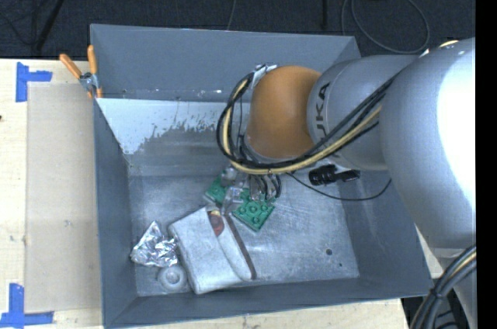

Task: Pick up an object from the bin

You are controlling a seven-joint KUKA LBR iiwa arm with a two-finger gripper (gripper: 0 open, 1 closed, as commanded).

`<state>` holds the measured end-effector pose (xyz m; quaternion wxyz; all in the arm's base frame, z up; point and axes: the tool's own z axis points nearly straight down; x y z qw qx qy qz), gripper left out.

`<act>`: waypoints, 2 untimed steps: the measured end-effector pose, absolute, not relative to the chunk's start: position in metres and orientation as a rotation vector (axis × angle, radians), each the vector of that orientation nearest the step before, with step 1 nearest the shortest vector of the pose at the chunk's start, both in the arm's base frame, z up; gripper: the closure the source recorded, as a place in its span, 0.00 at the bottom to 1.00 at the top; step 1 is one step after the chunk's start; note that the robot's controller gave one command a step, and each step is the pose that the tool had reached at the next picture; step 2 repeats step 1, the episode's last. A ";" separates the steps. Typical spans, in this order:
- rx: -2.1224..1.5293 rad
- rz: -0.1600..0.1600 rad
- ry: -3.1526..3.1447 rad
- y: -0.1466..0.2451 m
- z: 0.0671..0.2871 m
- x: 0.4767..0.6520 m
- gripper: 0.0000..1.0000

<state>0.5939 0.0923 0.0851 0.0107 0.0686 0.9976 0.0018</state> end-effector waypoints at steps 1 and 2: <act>0.163 0.003 3.129 0.087 0.225 0.586 1.00; 0.163 0.003 3.129 0.087 0.225 0.586 1.00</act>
Offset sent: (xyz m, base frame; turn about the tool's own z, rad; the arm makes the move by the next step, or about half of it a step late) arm -0.0097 -0.0063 0.1355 -0.0334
